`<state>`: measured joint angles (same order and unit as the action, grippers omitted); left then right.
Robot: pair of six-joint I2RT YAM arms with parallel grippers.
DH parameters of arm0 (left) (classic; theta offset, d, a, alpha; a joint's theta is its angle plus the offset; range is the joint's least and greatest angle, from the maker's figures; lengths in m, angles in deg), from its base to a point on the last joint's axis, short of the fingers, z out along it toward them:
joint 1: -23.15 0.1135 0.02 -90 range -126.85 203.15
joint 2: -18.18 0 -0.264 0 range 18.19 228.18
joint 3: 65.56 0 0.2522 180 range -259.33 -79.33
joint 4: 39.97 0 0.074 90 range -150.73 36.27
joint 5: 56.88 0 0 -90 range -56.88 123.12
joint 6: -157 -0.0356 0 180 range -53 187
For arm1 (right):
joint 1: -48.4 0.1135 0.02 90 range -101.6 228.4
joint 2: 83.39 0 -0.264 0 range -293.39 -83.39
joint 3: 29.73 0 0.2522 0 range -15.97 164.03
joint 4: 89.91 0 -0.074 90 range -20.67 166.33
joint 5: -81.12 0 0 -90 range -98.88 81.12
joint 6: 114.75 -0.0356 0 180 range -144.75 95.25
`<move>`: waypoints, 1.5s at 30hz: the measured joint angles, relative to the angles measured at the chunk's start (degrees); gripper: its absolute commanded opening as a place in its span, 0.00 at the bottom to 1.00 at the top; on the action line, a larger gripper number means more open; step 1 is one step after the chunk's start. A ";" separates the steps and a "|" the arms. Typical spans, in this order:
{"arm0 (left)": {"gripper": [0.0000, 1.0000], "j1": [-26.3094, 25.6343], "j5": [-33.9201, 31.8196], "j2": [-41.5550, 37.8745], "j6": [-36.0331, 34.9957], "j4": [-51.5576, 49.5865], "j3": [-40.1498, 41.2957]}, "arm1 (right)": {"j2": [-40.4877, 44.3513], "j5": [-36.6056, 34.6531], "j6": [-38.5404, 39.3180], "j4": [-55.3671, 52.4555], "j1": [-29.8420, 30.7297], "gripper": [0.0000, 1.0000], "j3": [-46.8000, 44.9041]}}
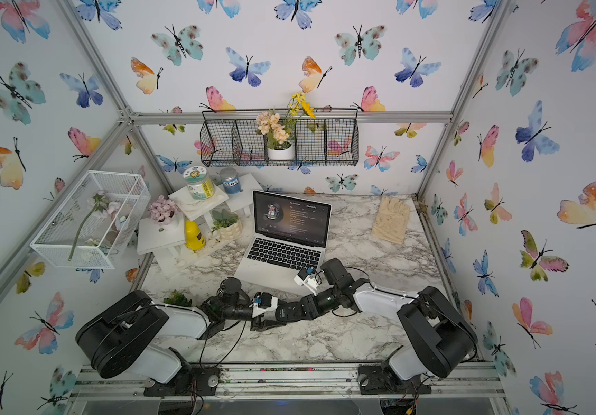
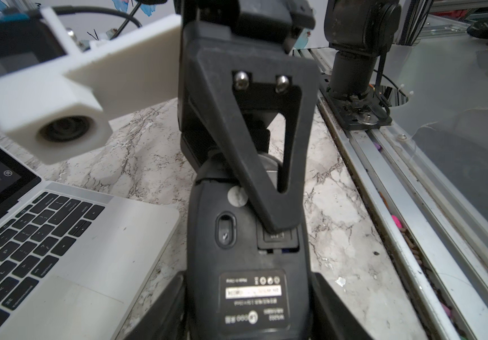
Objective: Remove the wireless mouse receiver from the laptop
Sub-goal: Close the lid on the mouse.
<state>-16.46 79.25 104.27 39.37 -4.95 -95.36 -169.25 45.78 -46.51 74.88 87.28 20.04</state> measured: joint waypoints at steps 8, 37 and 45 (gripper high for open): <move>0.00 -0.33 -0.07 -0.52 -0.44 -1.38 0.00 | -1.38 1.22 -1.90 0.57 -0.11 0.35 0.07; 0.00 0.13 -2.01 -4.48 7.26 -0.74 0.87 | -7.02 -0.04 -4.70 11.69 0.83 0.75 1.27; 0.00 -0.07 -1.53 -4.48 7.21 1.57 0.35 | -7.34 1.53 -7.39 16.68 0.94 0.88 1.25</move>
<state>-16.53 77.72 99.79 46.58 -3.38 -95.01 -176.60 47.31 -53.90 91.55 88.22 21.29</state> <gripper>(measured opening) 0.588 0.837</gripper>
